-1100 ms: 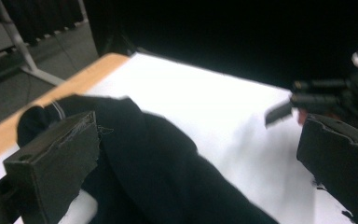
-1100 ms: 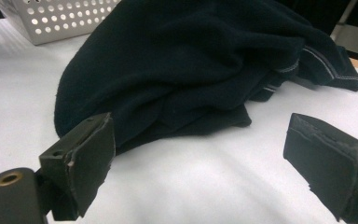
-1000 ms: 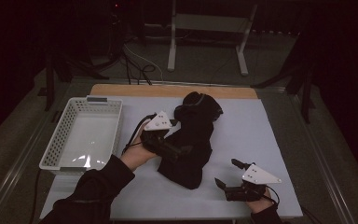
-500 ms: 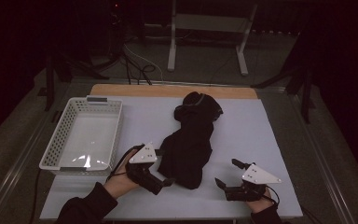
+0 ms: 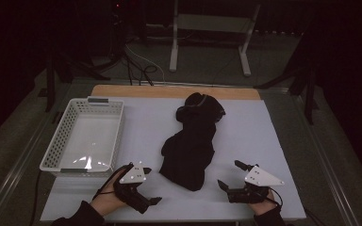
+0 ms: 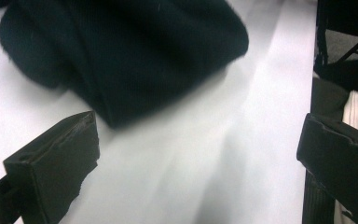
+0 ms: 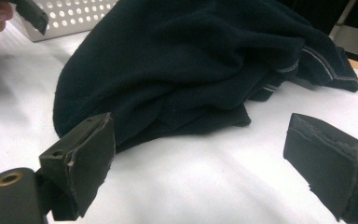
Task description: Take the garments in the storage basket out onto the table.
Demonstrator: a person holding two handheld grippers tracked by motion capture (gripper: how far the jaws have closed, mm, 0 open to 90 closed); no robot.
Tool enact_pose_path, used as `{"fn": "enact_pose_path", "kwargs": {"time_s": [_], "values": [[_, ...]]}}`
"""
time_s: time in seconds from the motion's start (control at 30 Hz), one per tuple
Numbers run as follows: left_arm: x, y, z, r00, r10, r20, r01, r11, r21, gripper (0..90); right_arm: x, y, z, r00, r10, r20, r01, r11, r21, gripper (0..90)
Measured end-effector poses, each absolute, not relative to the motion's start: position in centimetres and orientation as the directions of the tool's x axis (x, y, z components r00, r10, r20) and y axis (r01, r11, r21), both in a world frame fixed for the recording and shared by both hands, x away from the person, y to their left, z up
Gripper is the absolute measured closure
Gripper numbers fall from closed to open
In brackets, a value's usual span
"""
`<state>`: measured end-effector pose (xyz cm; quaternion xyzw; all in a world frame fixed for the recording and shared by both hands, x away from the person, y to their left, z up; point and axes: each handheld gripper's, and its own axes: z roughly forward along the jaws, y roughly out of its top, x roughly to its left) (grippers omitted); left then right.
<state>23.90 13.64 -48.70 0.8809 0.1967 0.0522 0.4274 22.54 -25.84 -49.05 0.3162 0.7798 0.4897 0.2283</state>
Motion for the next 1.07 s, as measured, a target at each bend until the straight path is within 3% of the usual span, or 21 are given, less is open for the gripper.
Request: {"fn": "enact_pose_path", "kwargs": {"time_s": [0.37,1.07], "values": [[22.5,16.2,-50.0,0.926,0.375,-0.051,0.296,-0.635,0.713,0.0,22.6,-25.8,-49.2,-0.695,0.717,-0.049,0.272,0.325,0.906,9.2],[20.9,19.8,-49.9,0.924,0.378,-0.064,0.304,-0.62,0.723,0.0,22.7,-25.9,-49.4,-0.698,0.714,-0.051,0.277,0.335,0.901,9.2]]}}
